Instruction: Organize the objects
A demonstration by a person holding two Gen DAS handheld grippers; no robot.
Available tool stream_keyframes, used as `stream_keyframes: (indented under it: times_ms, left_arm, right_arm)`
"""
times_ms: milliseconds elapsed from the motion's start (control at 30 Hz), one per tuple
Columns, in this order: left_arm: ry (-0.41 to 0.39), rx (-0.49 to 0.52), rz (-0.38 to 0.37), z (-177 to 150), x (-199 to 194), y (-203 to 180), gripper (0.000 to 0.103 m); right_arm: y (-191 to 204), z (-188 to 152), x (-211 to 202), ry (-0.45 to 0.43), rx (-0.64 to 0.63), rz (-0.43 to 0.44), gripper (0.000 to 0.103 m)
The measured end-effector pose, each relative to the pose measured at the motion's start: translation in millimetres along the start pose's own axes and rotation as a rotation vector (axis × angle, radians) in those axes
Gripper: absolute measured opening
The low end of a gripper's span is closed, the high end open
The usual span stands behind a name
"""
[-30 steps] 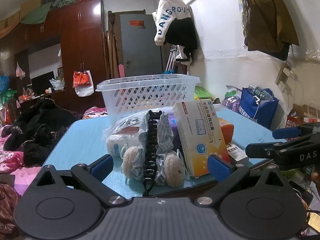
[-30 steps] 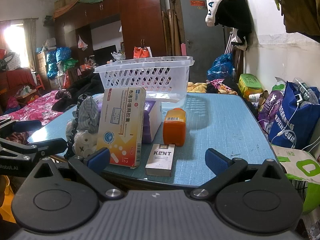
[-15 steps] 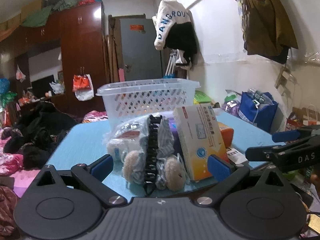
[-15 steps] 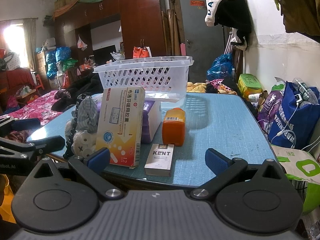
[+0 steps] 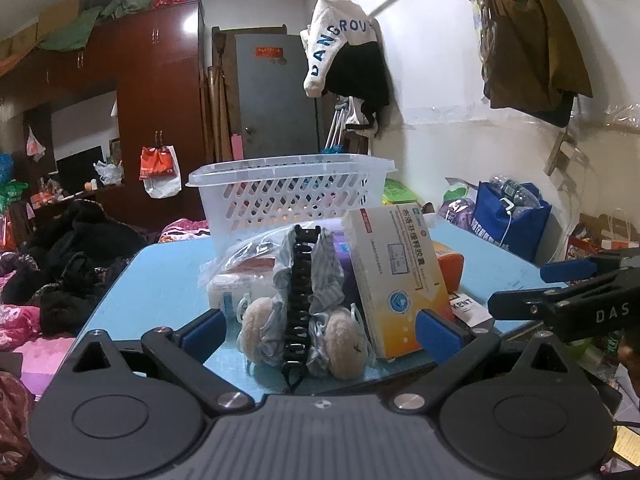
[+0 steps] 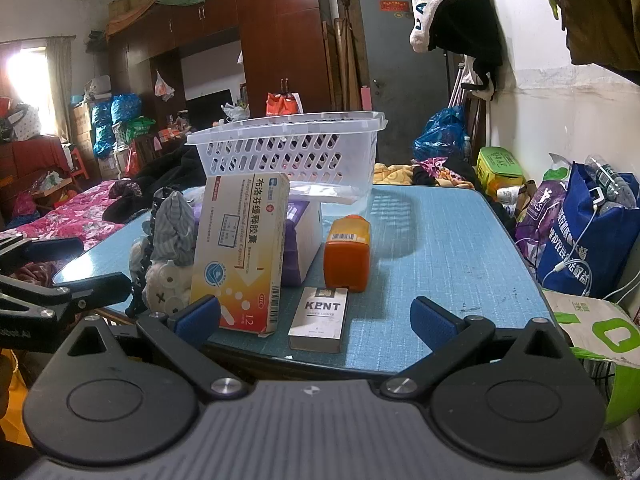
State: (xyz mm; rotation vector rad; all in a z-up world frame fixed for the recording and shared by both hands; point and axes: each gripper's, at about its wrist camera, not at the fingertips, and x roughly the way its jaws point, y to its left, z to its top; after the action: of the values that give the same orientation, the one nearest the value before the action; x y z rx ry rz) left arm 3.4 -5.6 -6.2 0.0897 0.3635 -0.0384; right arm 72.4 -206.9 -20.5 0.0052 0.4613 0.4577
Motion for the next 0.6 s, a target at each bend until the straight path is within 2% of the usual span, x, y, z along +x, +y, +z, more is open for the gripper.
stream_keyframes:
  times_ms: [600]
  left_arm:
    - [0.003,0.004,0.011,-4.1,3.4,2.9,0.102]
  right_arm:
    - [-4.3,0.3,2.4,-0.005,0.008,0.009,0.103]
